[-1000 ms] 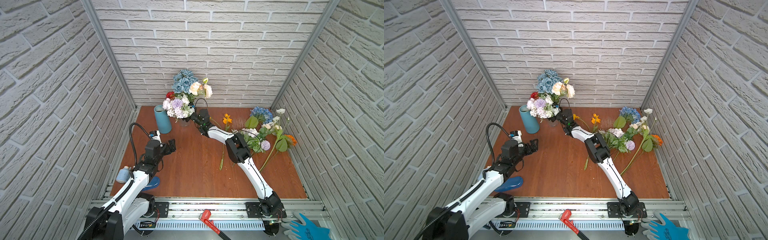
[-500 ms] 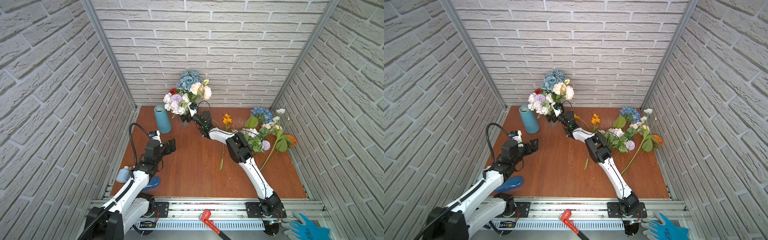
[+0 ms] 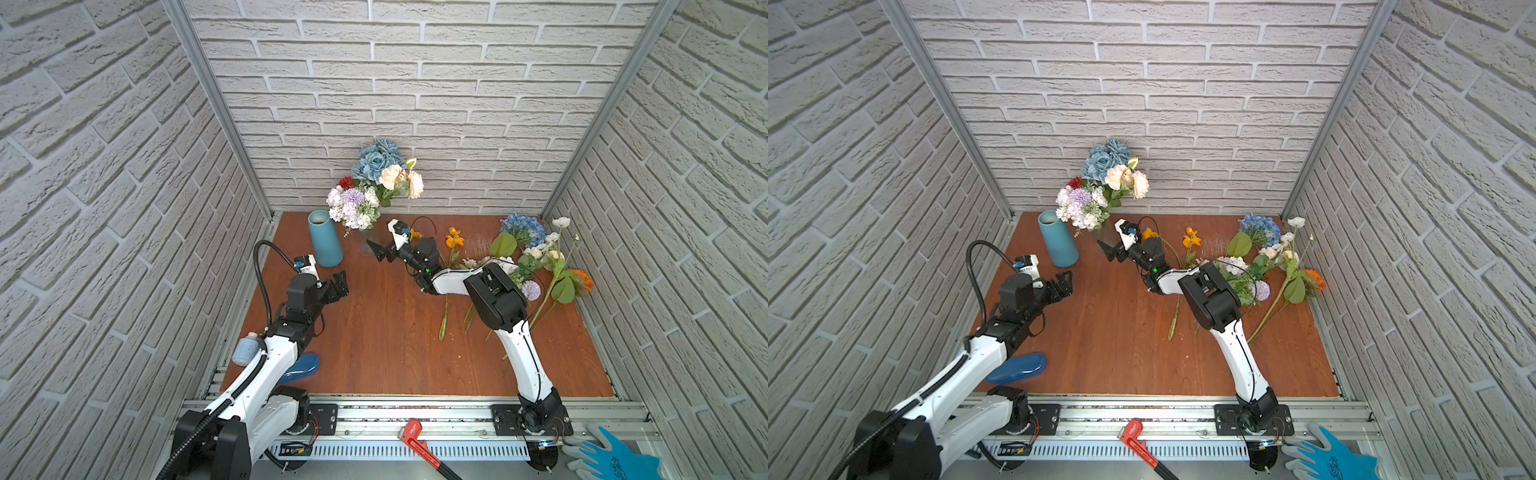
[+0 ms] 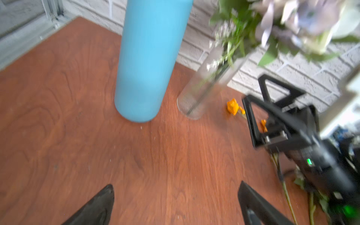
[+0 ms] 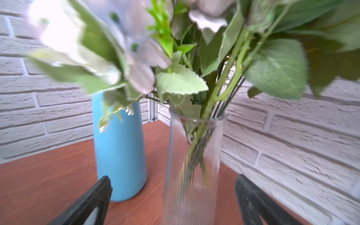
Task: Arrange flowers in a vase
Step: Place the vase at the top-center of the table.
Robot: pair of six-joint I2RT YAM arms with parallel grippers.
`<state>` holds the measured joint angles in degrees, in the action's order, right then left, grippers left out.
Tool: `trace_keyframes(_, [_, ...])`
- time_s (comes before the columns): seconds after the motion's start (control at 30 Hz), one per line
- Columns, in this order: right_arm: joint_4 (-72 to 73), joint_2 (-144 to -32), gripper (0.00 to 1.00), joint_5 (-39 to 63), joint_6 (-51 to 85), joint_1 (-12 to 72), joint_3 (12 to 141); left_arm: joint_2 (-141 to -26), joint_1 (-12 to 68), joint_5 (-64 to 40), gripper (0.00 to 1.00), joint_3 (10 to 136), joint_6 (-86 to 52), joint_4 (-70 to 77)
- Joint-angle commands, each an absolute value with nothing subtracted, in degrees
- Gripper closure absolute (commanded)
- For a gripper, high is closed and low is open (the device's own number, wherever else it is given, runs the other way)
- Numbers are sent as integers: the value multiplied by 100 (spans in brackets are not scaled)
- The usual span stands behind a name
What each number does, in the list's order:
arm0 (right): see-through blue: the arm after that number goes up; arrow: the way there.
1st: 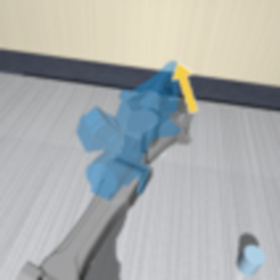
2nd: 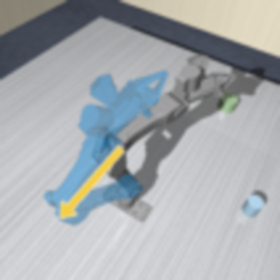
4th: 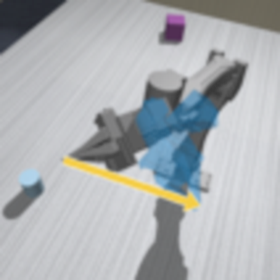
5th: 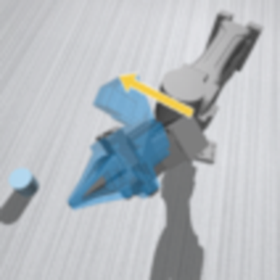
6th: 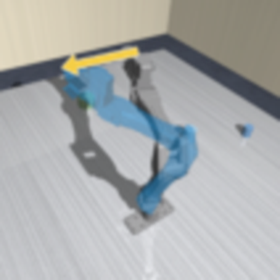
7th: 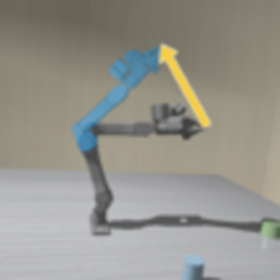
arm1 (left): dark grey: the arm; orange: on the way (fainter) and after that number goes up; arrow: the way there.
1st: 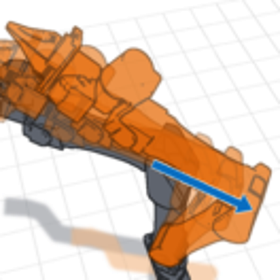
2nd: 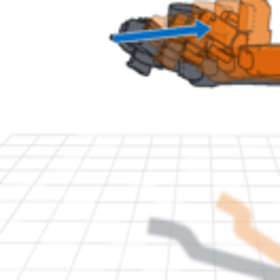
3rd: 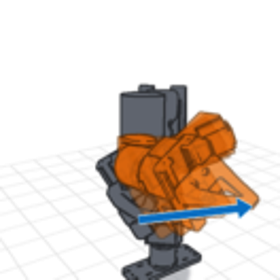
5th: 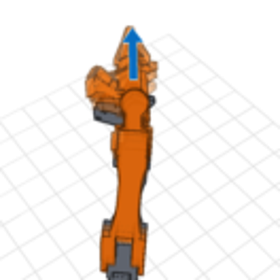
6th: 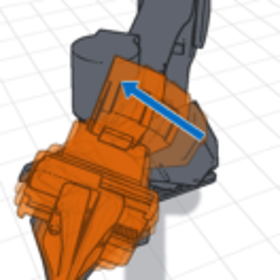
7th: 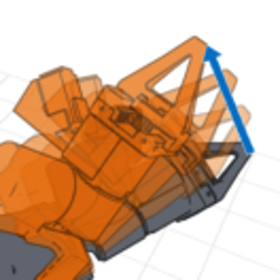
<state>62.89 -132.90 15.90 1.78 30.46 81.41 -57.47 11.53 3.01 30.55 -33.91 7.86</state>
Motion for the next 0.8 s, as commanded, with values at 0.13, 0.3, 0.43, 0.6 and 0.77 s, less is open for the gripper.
trace_keyframes(0.13, [6877, -11830, 0, 1365, 683, 3001, 6327, -6357, 529, 483, 2, 4381, -3189, 794])
trace_keyframes(0.3, [5706, -10840, 0, 1115, 873, 2980, 5623, -6789, 12, 103, 2, 5552, -2964, -59])
trace_keyframes(0.43, [4878, -10325, 0, 994, 976, 2940, 5379, -7073, -251, -220, 2, 5917, -2593, -46])
trace_keyframes(0.6, [4471, -10027, 0, 1520, 1570, 2588, 5212, -7125, -246, -831, 2, 5341, -1910, 1148])
trace_keyframes(0.77, [3660, -9788, 0, 1961, 2301, 2031, 5248, -7514, -244, -1284, 2, 5075, -1203, 1685])
